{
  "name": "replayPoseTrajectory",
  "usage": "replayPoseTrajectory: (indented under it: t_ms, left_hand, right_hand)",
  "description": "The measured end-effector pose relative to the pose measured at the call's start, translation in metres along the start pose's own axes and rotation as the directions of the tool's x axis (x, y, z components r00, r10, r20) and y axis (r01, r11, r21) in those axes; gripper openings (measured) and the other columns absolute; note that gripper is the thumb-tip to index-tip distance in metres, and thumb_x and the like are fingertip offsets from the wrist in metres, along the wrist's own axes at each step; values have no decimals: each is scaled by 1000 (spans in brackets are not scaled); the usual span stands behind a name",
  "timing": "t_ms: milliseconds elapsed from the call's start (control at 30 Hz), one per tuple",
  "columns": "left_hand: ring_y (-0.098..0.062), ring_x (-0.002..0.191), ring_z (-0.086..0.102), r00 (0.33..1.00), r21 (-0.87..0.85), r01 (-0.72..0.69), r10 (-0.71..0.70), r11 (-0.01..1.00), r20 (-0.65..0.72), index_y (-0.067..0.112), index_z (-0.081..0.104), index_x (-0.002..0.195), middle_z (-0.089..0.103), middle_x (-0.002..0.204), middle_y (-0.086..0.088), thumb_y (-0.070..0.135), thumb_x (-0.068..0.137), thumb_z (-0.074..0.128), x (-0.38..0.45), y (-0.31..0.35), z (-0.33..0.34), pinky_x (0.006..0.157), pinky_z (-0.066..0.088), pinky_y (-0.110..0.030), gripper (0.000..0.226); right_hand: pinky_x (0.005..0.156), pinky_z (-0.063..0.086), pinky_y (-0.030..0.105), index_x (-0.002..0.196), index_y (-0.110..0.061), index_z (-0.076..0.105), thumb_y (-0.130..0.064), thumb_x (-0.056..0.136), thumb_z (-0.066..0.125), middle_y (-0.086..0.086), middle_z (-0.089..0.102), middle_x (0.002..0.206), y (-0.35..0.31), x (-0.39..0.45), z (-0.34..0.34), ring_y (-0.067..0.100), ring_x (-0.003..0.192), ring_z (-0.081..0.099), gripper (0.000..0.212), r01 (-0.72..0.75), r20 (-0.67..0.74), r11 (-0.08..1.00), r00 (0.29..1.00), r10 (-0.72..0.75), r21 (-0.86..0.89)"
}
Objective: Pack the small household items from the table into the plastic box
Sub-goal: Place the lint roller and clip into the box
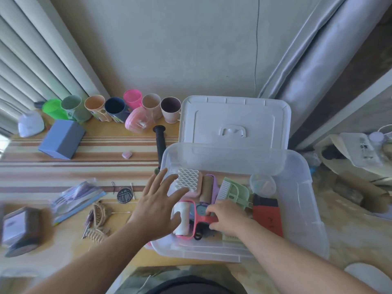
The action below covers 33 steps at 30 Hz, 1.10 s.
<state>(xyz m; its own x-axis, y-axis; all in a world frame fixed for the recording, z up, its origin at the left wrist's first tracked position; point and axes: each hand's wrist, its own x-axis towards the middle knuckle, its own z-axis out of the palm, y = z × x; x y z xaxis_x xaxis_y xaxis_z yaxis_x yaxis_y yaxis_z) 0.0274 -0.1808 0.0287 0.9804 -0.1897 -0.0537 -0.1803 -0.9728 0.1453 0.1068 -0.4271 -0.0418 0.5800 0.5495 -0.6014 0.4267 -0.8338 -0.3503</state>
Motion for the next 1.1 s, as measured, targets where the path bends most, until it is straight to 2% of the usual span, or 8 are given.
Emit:
replayPoseTrajectory:
  t_ms: [167,333,533,700,767,833,967,1100]
  left_hand:
    - [-39,155,12,1000,-24,-10,11,1000,21,36,50,144,35,159,-9,50,77,60,1,-1,0,123,16,-61,69]
    - [-40,154,16,999,-101,-29,26,994,-31,32,51,145,34,160,-11,52,81,60,-2,-5,1,122,20,-60,68]
    - [-29,147,28,982,-329,71,-123,942,-142,30,44,147,39,154,-4,52,91,58,-16,-56,1,118,28,-48,63]
    - [-32,140,34,951,-281,292,-310,914,-20,31,48,140,42,147,-5,47,79,57,-54,-159,20,112,38,-55,63]
    - [-35,140,33,911,-239,411,-406,880,70,31,51,137,41,148,-6,46,76,57,-77,-205,29,111,38,-57,63]
    - [-34,141,29,853,-189,520,-495,833,163,34,48,139,37,150,-5,41,77,66,-102,-247,35,113,38,-55,64]
    - [-35,145,25,757,-54,626,-589,778,283,33,34,151,30,155,-10,35,79,68,-139,-313,47,114,35,-51,80]
    - [-33,149,18,731,-9,607,-555,794,397,33,11,159,17,162,-10,44,82,68,-148,-347,59,118,31,-47,96]
  right_hand:
    - [100,48,38,143,-37,55,-51,85,76,-5,53,138,6,-12,-3,20,128,51,63,-51,5,993,999,51,109]
    - [119,34,41,159,-33,35,-48,94,67,-6,34,160,-4,-24,-21,19,150,29,74,-43,-192,979,978,82,199]
    - [108,45,47,139,-24,56,-40,87,63,2,54,130,-64,-10,-53,29,124,49,55,128,-565,982,825,-26,142]
    - [86,50,40,127,-20,66,-30,86,64,3,56,120,-180,20,-76,29,114,52,43,287,-720,958,665,-197,3]
    - [93,49,40,129,-18,66,-27,88,64,3,56,119,-226,46,-63,27,114,52,43,370,-672,929,689,-272,2]
    - [98,49,43,133,-19,62,-28,90,62,2,54,123,-264,76,-45,27,116,50,44,381,-565,924,766,-307,15]
    - [103,49,48,147,-24,50,-30,96,59,0,47,137,-313,138,-4,28,130,41,53,262,-235,965,937,-257,-10]
    - [108,45,46,158,-32,34,-39,95,65,3,37,153,-337,173,31,33,141,38,71,113,19,991,994,-112,-68]
